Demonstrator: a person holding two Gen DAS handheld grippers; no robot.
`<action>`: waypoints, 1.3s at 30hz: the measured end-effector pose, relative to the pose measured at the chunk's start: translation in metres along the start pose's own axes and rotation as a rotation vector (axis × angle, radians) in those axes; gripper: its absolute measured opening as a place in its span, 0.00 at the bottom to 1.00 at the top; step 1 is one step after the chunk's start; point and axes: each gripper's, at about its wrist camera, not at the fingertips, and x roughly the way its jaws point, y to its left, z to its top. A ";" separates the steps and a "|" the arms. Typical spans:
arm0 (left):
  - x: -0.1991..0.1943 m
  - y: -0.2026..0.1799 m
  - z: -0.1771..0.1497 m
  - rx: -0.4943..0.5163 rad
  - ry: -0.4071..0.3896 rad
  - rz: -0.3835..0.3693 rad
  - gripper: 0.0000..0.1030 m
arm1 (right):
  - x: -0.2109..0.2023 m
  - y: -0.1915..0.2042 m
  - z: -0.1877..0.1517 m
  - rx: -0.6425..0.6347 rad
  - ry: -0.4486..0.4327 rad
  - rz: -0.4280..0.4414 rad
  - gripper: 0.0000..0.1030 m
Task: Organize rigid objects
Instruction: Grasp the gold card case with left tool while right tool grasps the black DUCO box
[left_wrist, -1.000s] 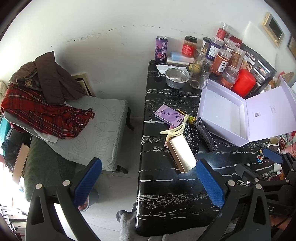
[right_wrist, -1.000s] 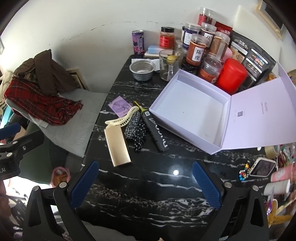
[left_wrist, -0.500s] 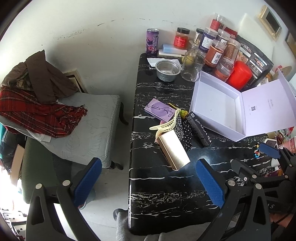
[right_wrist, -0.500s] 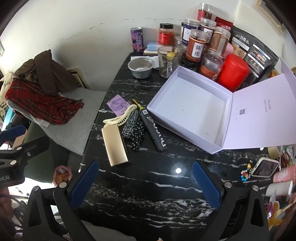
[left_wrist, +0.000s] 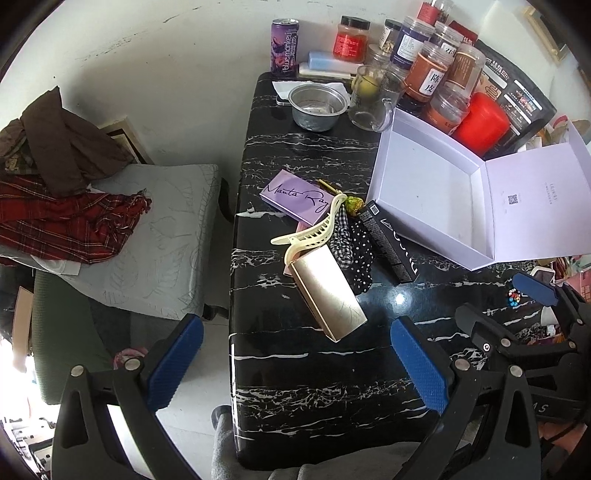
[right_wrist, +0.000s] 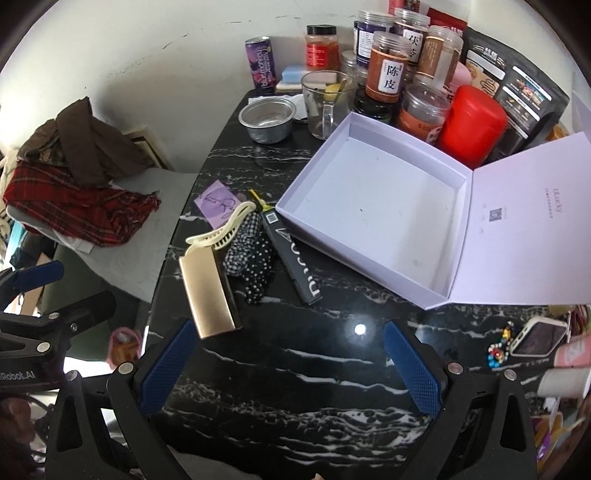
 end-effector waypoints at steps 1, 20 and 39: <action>0.005 -0.001 0.002 0.000 0.011 -0.003 1.00 | 0.002 -0.001 0.001 -0.002 0.004 -0.005 1.00; 0.086 -0.012 0.013 -0.075 0.120 -0.083 1.00 | 0.066 -0.033 0.018 -0.019 0.063 -0.041 1.00; 0.148 -0.008 0.011 -0.140 0.217 -0.060 0.80 | 0.122 -0.031 0.037 -0.081 0.122 0.071 0.77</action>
